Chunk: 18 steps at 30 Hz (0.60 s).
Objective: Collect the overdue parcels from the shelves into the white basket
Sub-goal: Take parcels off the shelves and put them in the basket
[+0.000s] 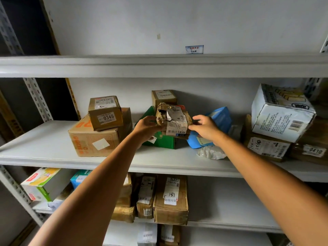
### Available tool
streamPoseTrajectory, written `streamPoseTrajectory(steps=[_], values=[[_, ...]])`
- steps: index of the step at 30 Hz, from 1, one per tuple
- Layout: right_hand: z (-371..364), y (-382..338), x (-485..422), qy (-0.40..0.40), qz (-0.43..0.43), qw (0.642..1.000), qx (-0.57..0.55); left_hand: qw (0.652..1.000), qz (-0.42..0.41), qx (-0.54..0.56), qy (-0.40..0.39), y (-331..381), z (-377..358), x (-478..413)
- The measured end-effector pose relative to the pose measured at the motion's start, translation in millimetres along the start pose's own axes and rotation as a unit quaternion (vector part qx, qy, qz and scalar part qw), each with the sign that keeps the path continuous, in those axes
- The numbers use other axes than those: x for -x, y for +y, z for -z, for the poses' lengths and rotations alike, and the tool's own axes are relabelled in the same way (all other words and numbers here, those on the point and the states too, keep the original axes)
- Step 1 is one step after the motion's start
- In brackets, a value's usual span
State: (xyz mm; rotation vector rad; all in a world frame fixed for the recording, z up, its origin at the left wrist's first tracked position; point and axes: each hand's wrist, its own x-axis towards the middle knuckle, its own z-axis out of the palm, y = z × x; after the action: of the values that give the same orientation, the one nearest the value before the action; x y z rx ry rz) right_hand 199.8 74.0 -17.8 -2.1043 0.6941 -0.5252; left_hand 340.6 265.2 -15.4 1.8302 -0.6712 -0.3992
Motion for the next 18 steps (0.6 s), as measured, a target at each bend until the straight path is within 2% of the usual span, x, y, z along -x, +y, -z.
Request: streamPoseTrajectory(steps=[3, 7, 11, 18], values=[[10.3, 5.0, 7.4, -0.010, 0.006, 0.998, 0.057, 0.990, -0.045, -0.130, 0.010, 2.5, 0.3, 9.3], [18.6, 17.0, 29.9, -0.076, 0.017, 0.980, 0.185, 0.948, -0.088, -0.305, 0.002, -8.2, -0.4, 31.3], [19.3, 29.1, 60.8, -0.133, 0.030, 0.942, 0.307, 0.896, -0.053, -0.438, -0.046, -20.5, -8.3, 57.3], [13.8, 58.5, 110.0, -0.168, 0.026, 0.941, 0.293, 0.874, -0.019, -0.480, -0.068, -63.2, -32.7, 100.7]])
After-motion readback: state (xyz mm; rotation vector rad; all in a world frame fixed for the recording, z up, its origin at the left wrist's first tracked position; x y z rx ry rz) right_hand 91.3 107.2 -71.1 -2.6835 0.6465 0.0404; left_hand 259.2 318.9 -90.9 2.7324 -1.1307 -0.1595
